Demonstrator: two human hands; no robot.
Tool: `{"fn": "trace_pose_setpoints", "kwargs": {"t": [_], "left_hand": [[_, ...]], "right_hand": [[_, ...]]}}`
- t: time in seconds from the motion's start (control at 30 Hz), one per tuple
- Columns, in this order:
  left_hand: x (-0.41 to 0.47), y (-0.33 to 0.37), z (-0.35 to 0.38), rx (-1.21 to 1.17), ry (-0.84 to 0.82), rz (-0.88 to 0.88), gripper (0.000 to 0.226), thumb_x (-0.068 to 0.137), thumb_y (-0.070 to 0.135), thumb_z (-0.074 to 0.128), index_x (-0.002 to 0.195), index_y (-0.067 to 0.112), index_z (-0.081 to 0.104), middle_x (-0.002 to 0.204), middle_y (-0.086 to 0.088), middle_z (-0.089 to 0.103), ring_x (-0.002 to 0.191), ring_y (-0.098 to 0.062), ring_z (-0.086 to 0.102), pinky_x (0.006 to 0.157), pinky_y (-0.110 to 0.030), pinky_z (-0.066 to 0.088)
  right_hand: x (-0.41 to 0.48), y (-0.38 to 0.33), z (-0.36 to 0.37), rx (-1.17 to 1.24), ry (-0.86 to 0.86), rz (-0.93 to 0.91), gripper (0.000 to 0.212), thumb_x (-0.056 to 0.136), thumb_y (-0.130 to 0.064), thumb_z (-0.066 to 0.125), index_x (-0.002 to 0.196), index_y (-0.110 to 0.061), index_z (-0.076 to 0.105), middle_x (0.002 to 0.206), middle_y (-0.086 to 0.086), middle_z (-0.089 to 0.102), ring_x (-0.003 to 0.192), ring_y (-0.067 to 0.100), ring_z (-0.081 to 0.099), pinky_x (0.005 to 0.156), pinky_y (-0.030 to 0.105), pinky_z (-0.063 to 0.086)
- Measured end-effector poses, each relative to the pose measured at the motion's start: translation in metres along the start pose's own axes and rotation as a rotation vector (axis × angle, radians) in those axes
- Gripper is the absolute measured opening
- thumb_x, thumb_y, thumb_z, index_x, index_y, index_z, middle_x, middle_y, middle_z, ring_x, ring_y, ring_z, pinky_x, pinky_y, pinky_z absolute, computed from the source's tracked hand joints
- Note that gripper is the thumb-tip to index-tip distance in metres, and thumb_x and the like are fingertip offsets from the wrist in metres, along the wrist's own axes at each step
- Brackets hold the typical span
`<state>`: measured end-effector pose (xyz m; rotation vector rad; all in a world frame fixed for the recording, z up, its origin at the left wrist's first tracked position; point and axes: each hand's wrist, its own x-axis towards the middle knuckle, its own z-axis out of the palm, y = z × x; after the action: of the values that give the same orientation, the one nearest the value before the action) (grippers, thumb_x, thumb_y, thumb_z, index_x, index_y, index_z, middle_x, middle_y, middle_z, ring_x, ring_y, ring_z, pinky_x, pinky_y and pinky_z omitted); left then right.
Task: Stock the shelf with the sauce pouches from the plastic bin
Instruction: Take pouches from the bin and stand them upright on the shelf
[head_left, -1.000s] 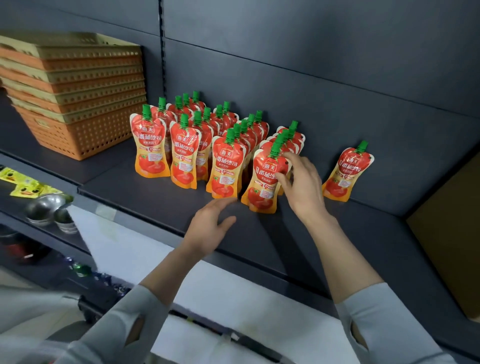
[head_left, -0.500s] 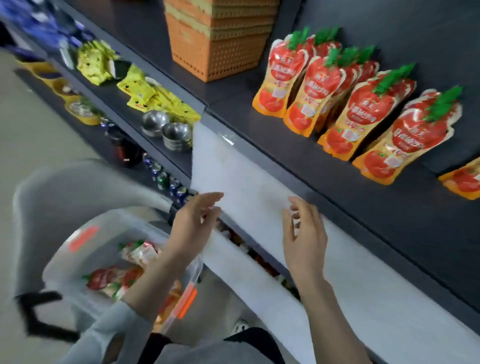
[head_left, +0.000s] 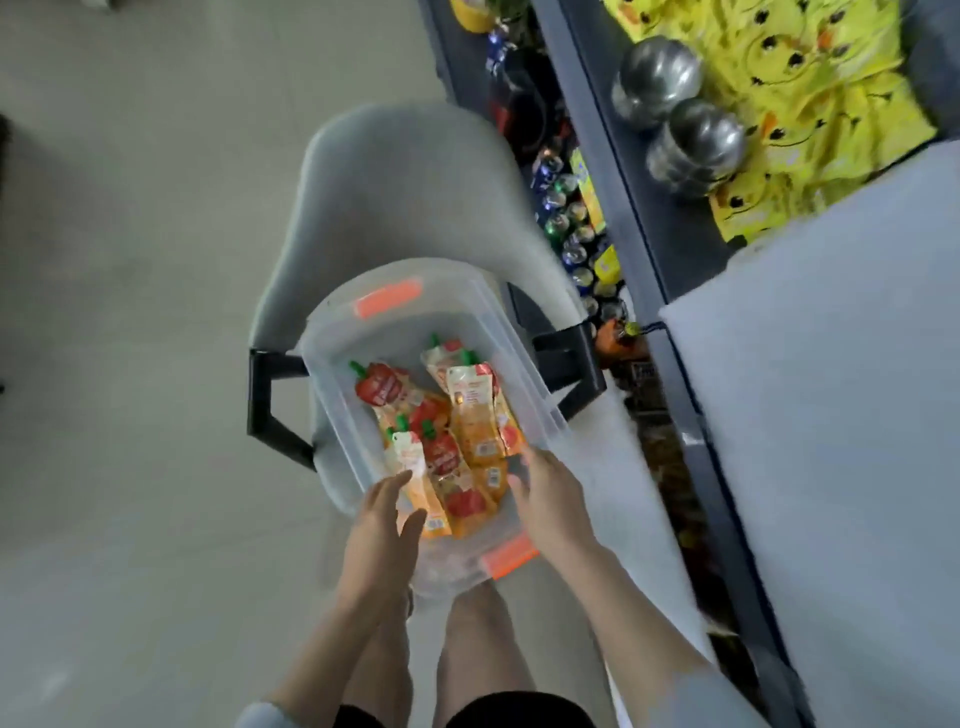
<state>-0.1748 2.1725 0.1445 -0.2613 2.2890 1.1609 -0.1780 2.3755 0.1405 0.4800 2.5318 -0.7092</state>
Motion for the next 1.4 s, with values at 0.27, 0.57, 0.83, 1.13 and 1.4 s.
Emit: {"fn": "trace_pose_setpoints", "kwargs": {"t": [0.27, 0.57, 0.83, 1.13, 1.4], "left_hand": [[0.078, -0.027, 0.063, 0.011, 0.106, -0.114, 0.059, 0.098, 0.017, 0.048, 0.151, 0.018, 0.022, 0.155, -0.002, 0.026, 0.139, -0.018, 0.032, 0.111, -0.030, 0.030], [0.130, -0.049, 0.109, -0.130, 0.029, -0.517, 0.062, 0.100, 0.034, 0.031, 0.151, 0.030, -0.005, 0.157, -0.002, 0.020, 0.139, -0.028, 0.032, 0.109, -0.046, 0.034], [0.131, -0.033, 0.097, -0.033, 0.078, -0.386, 0.066, 0.093, 0.018, 0.044, 0.149, 0.026, 0.011, 0.144, -0.010, 0.029, 0.126, -0.032, 0.040, 0.106, -0.048, 0.039], [0.132, -0.023, 0.084, -0.381, 0.185, -0.442, 0.044, 0.098, 0.014, 0.038, 0.140, 0.016, 0.025, 0.118, 0.002, 0.049, 0.101, -0.017, 0.052, 0.090, -0.037, 0.046], [0.116, -0.010, 0.076, -0.562, 0.107, -0.517, 0.045, 0.089, 0.039, 0.064, 0.118, 0.027, 0.033, 0.118, -0.001, 0.060, 0.106, -0.023, 0.063, 0.092, -0.048, 0.053]], "right_hand": [[0.142, -0.011, 0.100, -0.014, -0.065, 0.179, 0.057, 0.103, -0.018, 0.041, 0.155, -0.008, 0.018, 0.148, 0.020, 0.042, 0.133, 0.035, 0.044, 0.107, 0.044, 0.039], [0.171, -0.014, 0.119, 0.054, 0.163, 0.040, 0.031, 0.086, -0.018, 0.071, 0.115, -0.011, 0.063, 0.111, 0.009, 0.070, 0.103, 0.028, 0.065, 0.090, 0.042, 0.052], [0.189, -0.014, 0.101, -0.235, -0.045, -0.254, 0.046, 0.099, -0.035, 0.054, 0.141, -0.017, 0.049, 0.145, 0.013, 0.044, 0.132, 0.031, 0.044, 0.104, 0.042, 0.042], [0.222, -0.024, 0.107, -0.312, -0.163, -0.044, 0.086, 0.085, -0.029, 0.077, 0.152, -0.012, 0.024, 0.125, 0.015, 0.062, 0.112, 0.032, 0.061, 0.079, 0.038, 0.051], [0.206, -0.022, 0.075, 0.135, -0.299, 0.003, 0.032, 0.091, -0.036, 0.067, 0.120, -0.023, 0.060, 0.119, 0.000, 0.067, 0.110, 0.022, 0.062, 0.089, 0.035, 0.049]]}}
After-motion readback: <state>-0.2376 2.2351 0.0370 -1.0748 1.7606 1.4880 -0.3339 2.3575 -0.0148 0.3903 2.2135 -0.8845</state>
